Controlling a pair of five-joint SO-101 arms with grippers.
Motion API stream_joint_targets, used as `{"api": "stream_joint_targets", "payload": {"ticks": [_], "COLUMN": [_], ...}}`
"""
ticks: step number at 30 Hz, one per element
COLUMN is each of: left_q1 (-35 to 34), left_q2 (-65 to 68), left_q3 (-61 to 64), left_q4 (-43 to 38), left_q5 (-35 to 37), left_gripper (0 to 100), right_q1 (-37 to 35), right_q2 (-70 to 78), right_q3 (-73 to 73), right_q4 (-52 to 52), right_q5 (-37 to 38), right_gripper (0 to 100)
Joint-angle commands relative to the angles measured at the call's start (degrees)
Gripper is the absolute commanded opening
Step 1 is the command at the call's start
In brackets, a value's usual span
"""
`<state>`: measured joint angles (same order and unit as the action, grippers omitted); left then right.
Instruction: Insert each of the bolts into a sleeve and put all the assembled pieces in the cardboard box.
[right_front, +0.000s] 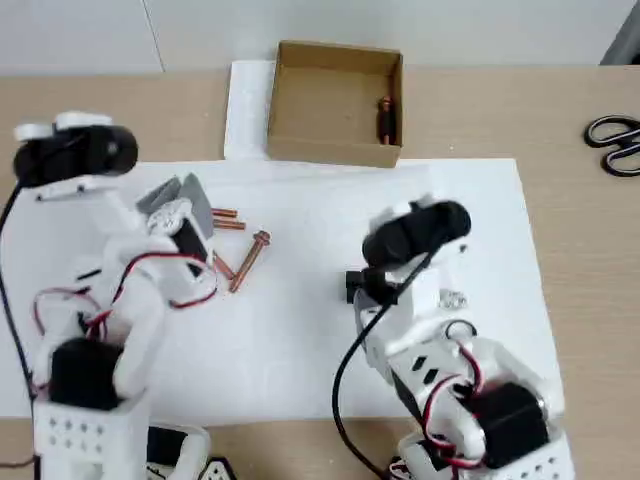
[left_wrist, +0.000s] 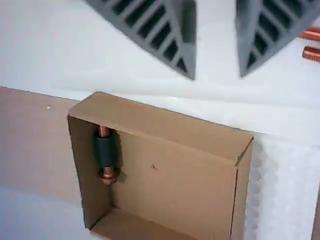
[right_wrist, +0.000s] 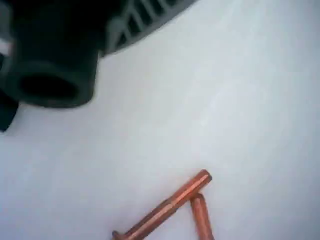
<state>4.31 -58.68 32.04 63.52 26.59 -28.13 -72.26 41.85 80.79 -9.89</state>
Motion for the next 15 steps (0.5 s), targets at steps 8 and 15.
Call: {"api": "stream_joint_targets", "payload": {"ticks": [8,15], "left_q1": [3.16,3.96], "left_q2": [-16.53,-13.36], "left_q3": [13.85,18.24], "left_q4": [8.62,7.03], "left_q5": [-5.89,-17.76], "left_gripper": [5,5], "right_q1": [0.31,0.31], "right_q2": [-4.44,-4.26], "right_q3": [2.9,4.04], "right_q4": [-1.63,-1.27], "right_q5": [-0.35,-0.35], "right_gripper": [0.2,0.2]}}
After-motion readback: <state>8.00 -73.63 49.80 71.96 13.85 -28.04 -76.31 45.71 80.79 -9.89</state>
